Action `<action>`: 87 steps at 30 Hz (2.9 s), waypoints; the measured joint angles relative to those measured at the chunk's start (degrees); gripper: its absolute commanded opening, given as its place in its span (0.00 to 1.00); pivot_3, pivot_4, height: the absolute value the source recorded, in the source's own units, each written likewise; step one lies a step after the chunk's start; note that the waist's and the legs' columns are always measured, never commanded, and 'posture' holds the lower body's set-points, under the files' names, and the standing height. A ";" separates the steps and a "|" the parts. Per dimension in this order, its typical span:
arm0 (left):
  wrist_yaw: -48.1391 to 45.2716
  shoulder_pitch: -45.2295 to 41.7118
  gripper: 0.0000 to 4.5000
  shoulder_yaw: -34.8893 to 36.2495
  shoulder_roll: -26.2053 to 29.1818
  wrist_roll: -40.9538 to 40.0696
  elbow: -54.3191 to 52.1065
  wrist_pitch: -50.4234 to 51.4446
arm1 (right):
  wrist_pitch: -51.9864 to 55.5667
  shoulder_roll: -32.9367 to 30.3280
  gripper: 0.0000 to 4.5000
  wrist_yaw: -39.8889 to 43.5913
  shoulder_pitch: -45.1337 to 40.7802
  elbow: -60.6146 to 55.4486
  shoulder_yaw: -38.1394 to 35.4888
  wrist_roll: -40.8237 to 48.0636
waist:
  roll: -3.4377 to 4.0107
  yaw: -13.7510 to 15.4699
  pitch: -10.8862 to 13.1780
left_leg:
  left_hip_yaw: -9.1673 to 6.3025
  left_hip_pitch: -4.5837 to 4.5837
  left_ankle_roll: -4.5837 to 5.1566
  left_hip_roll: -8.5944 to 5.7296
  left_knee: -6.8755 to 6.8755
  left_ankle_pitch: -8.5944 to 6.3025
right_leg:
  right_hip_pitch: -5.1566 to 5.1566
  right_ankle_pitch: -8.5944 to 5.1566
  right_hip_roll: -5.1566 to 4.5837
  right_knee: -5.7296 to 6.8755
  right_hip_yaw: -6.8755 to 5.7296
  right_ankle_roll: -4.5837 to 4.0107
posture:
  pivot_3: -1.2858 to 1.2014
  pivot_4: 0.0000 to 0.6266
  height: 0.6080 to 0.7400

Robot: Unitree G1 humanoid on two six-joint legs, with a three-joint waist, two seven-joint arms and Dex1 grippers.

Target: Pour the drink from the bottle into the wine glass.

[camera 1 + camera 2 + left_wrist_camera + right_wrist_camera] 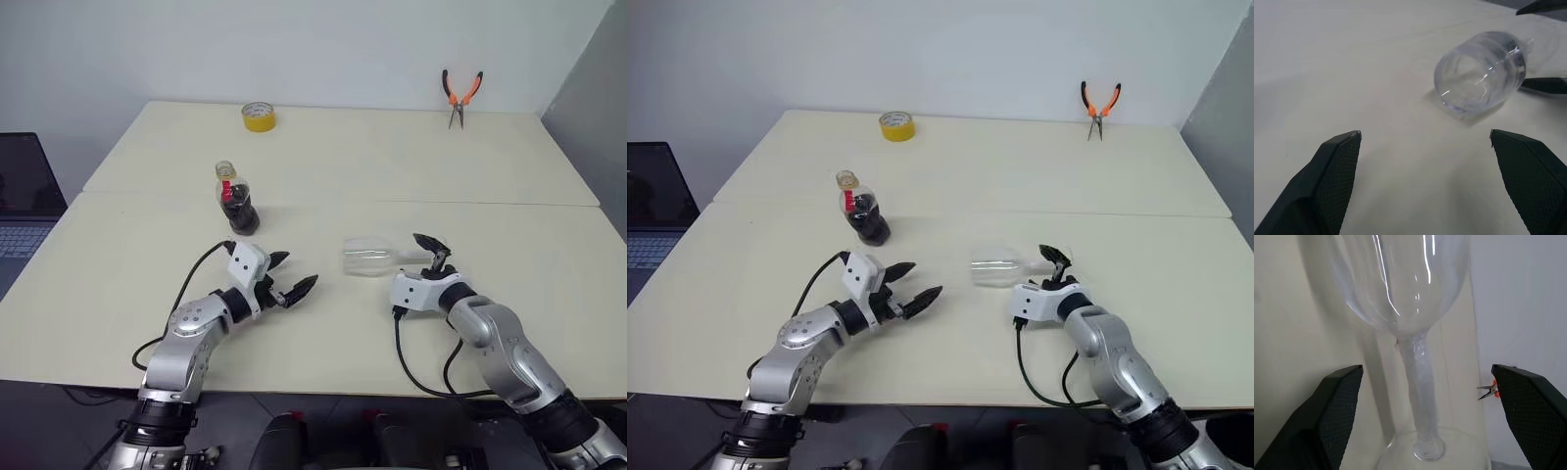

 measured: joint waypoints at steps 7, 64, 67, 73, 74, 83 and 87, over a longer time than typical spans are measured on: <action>-2.90 -2.80 1.00 -2.00 0.95 0.33 0.11 -0.09 | -0.14 1.65 0.71 -0.65 -2.96 3.97 0.11 -4.05 | 0.00 -0.18 0.00 | -0.01 0.00 0.04 0.01 0.00 -0.02 | -0.01 0.00 0.02 0.02 0.01 -0.01 | 0.52 0.24 1.00; -14.11 -0.73 1.00 5.63 14.29 -12.04 -5.64 9.05 | -39.88 32.26 0.29 13.41 -14.94 49.15 -15.25 48.43 | 0.12 -1.57 0.09 | -0.01 0.03 0.22 0.06 -0.02 -0.12 | -0.05 0.01 0.02 0.13 0.05 -0.04 | 0.52 0.24 1.00; -14.12 -0.98 1.00 5.10 13.93 -11.75 -5.42 8.50 | -39.75 32.16 0.53 13.51 -14.95 49.04 -15.26 48.43 | 0.12 -1.57 0.09 | -0.01 0.03 0.22 0.06 -0.02 -0.12 | -0.05 0.01 0.02 0.13 0.05 -0.04 | 0.52 0.24 1.00; -14.17 -1.41 1.00 5.03 13.60 -11.46 -3.97 7.23 | -38.95 32.01 0.99 13.62 -14.94 48.23 -15.25 48.43 | 0.12 -1.57 0.09 | -0.01 0.03 0.22 0.06 -0.02 -0.12 | -0.05 0.01 0.02 0.14 0.06 -0.04 | 0.52 0.24 1.00; -14.18 -1.40 1.00 5.02 13.55 -11.28 -3.71 7.10 | -38.71 32.00 1.00 13.62 -14.94 48.02 -15.25 48.43 | 0.12 -1.57 0.09 | -0.01 0.03 0.22 0.06 -0.02 -0.12 | -0.05 0.01 0.02 0.14 0.05 -0.04 | 0.52 0.24 1.00; -14.05 -1.18 1.00 4.96 12.28 -10.45 -3.36 5.07 | -31.39 28.71 1.00 13.52 -11.92 40.50 -14.28 47.49 | 0.12 -1.46 0.09 | -0.01 0.01 0.23 0.05 -0.01 -0.12 | -0.05 0.01 0.00 0.13 0.06 -0.04 | 0.52 0.24 1.00; -13.99 -0.51 1.00 4.98 11.74 -10.81 -3.39 5.57 | -25.44 25.18 1.00 15.08 -6.34 32.62 -13.75 47.67 | 0.12 -1.44 0.09 | 0.00 0.01 0.24 0.05 -0.01 -0.13 | -0.05 0.01 0.00 0.13 0.07 -0.04 | 0.52 0.24 1.00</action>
